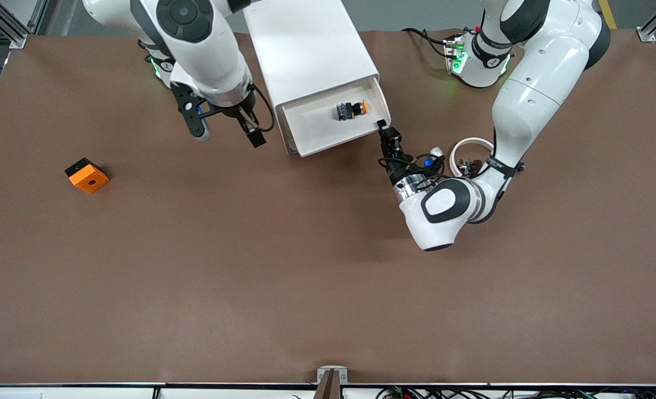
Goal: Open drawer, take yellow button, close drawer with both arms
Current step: 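Pull the drawer open with the left gripper while the right gripper reaches in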
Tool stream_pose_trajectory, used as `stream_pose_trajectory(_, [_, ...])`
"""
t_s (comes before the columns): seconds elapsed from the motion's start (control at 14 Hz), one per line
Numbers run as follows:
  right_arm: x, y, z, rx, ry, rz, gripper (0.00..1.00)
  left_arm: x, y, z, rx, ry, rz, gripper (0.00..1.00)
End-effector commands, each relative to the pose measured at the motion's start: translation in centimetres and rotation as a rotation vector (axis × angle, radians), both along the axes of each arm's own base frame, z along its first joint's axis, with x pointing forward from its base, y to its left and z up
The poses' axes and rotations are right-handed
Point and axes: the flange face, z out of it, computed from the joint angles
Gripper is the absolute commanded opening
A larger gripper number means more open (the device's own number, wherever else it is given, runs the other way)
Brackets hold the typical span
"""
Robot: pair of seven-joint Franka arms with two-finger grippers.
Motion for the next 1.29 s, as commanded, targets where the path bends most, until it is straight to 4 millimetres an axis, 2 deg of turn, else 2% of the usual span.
stream_pose_trajectory(0.0, [-1.4,2.5,0.4,0.040,-0.031,-0.056,1.00,1.2,2.6,0.0,0.032,0.000,-0.012,0.10])
stream_pose_trajectory(0.14, [-2.3,4.8,0.2,0.066,-0.049,-0.032,1.00,1.7,3.4,0.5,0.025,0.003,-0.012,0.11])
stream_pose_trajectory(0.5, [-3.2,11.5,-3.4,0.092,-0.067,-0.118,1.00,2.3,4.2,1.3,0.016,0.003,-0.012,0.14])
stream_pose_trajectory(0.72, [-3.4,13.5,-5.3,0.071,-0.053,-0.164,1.00,2.6,5.2,1.4,0.014,0.015,-0.007,0.15])
stream_pose_trajectory(1.0, [-4.7,15.9,-7.6,0.051,-0.025,-0.154,1.00,2.7,5.8,1.0,0.025,0.020,-0.002,0.18])
stream_pose_trajectory(1.07, [-5.1,16.6,-8.3,0.047,-0.013,-0.161,1.00,2.7,5.7,1.0,0.024,0.020,-0.003,0.36])
stream_pose_trajectory(1.15, [-5.7,17.3,-9.0,0.039,-0.008,-0.152,1.00,2.7,5.7,1.0,0.024,0.021,-0.003,0.44])
stream_pose_trajectory(1.22, [-6.3,18.1,-9.7,0.033,-0.004,-0.138,1.00,2.7,5.6,1.1,0.023,0.019,-0.004,0.70])
